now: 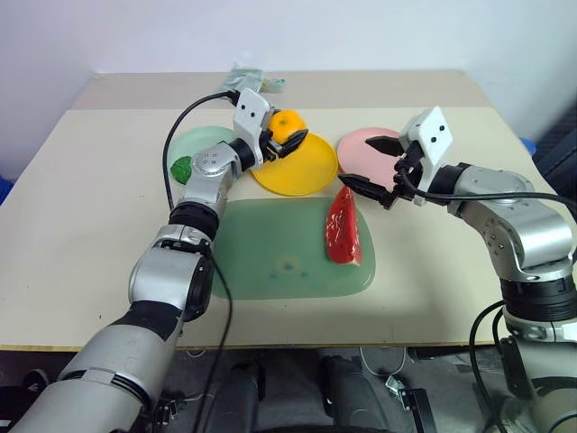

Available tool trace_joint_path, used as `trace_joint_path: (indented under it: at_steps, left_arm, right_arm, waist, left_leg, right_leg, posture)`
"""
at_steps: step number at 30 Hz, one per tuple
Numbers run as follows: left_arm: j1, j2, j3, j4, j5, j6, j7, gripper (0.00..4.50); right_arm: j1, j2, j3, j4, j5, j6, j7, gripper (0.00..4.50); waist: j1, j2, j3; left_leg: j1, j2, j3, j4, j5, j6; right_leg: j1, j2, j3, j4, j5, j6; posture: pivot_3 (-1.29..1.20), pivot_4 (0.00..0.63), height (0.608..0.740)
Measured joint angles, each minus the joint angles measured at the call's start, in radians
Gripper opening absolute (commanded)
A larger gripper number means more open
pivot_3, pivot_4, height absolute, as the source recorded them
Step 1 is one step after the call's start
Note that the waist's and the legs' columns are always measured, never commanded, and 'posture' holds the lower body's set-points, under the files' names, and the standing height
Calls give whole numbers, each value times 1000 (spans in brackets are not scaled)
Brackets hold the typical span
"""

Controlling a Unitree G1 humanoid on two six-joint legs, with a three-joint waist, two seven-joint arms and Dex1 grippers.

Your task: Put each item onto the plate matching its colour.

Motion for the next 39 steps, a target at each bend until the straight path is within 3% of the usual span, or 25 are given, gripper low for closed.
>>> trace_joint_path:
  at_steps: [1, 10, 13, 16, 19, 25, 33, 39]
  left_arm:
    - [1, -10, 0, 33, 8, 0, 27, 4483]
    - [-5, -28, 13, 83, 54, -47, 50, 4483]
    - [-4, -20, 44, 60, 19, -89, -107, 4483]
    - [8, 3, 103, -12, -81, -86, -384, 4483]
    - [55, 85, 125, -129, -177, 19, -700, 4483]
    - [215, 215, 111, -308, -239, 199, -990, 4483]
    - [369, 320, 81, -544, -256, 303, -1061, 4483]
    - [451, 367, 102, -705, -339, 441, -1026, 4483]
  right_arm:
    - [-1, 4, 0, 0, -4, 0, -2, 4500]
    - [0, 32, -27, -93, 20, 121, -75, 4500]
    - [-10, 113, -80, -158, 77, 254, -178, 4500]
    - [-36, 121, -68, -252, 94, 416, -260, 4500]
    - [-98, 125, -83, -297, 94, 643, -354, 4500]
    - [-184, 207, -156, -308, 115, 936, -451, 4500]
    - [-149, 216, -140, -300, 262, 946, -600, 4500]
    - [-103, 187, -157, -183, 585, 946, -813, 4500]
  waist:
    - [1, 0, 0]
    - [2, 0, 0]
    - [1, 0, 0]
    - [-3, 0, 0]
    - [-8, 1, 0]
    - [0, 1, 0]
    - [-5, 1, 0]
    - [-5, 1, 0]
  left_leg:
    - [0, 0, 0, 0, 0, 0]
    - [-1, 0, 0, 1, 0, 0]
    - [-1, 0, 0, 1, 0, 0]
    - [-1, 0, 0, 0, 0, 0]
    - [0, 1, 0, 0, 0, 0]
    - [-1, 0, -1, 0, 0, 0]
    - [0, 1, -1, 0, 0, 0]
    - [0, 1, -1, 0, 0, 0]
  right_leg:
    - [0, 0, 0, 0, 0, 0]
    - [0, 0, 0, 0, 0, 0]
    - [0, 0, 0, 0, 0, 0]
    - [-1, 0, 0, 0, 0, 0]
    - [-1, 1, 0, 1, 0, -1]
    - [-1, 0, 0, 1, 0, -1]
    - [-1, 0, 0, 2, 0, -1]
    - [-1, 0, 0, 2, 0, -1]
  posture:
    - [0, 150, 740]
    - [0, 150, 740]
    - [0, 150, 740]
    - [0, 150, 740]
    - [0, 150, 740]
    - [0, 150, 740]
    - [0, 150, 740]
    - [0, 150, 740]
